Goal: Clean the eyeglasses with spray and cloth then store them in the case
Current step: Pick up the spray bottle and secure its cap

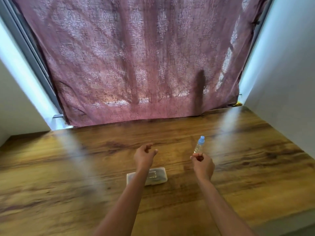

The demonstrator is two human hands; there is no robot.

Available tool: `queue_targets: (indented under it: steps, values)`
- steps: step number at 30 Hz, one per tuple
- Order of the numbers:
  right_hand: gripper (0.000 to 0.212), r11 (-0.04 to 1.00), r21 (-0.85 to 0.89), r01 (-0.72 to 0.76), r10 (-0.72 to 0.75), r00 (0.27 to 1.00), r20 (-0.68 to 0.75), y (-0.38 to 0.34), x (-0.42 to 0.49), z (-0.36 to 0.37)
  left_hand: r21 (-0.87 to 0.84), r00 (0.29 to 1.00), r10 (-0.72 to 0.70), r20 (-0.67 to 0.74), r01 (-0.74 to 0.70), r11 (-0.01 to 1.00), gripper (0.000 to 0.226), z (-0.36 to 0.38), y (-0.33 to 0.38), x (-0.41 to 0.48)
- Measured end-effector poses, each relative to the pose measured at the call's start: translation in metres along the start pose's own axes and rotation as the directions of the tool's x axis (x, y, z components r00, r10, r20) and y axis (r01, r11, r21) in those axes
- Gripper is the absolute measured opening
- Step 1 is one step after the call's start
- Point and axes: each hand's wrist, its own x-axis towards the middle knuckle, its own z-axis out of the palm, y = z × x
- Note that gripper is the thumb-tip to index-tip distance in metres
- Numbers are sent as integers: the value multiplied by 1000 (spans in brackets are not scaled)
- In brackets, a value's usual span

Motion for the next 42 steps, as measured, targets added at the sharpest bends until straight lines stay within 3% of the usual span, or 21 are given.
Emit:
queue_targets:
  steps: [7, 17, 26, 31, 42]
  values:
    - [19, 1000, 22, 8, -7, 999, -45, 5, 36, -16, 59, 988, 37, 151, -46, 997, 37, 52, 18, 15]
    - [43, 992, -111, 57, -44, 993, 111, 12, 73, -13, 245, 926, 123, 358, -220, 944, 38, 110, 34, 23]
    - [37, 991, -121, 58, -37, 985, 169, 12, 83, -13, 280, 843, 160, 513, -340, 898, 39, 133, 34, 18]
    - [38, 993, -95, 69, -50, 982, 183, 12, 80, -14, 272, 853, 163, 496, -331, 904, 36, 132, 30, 15]
    - [42, 988, -38, 147, -128, 939, 318, 6, 46, -2, 160, 935, 190, 299, -246, 956, 22, 85, 24, 0]
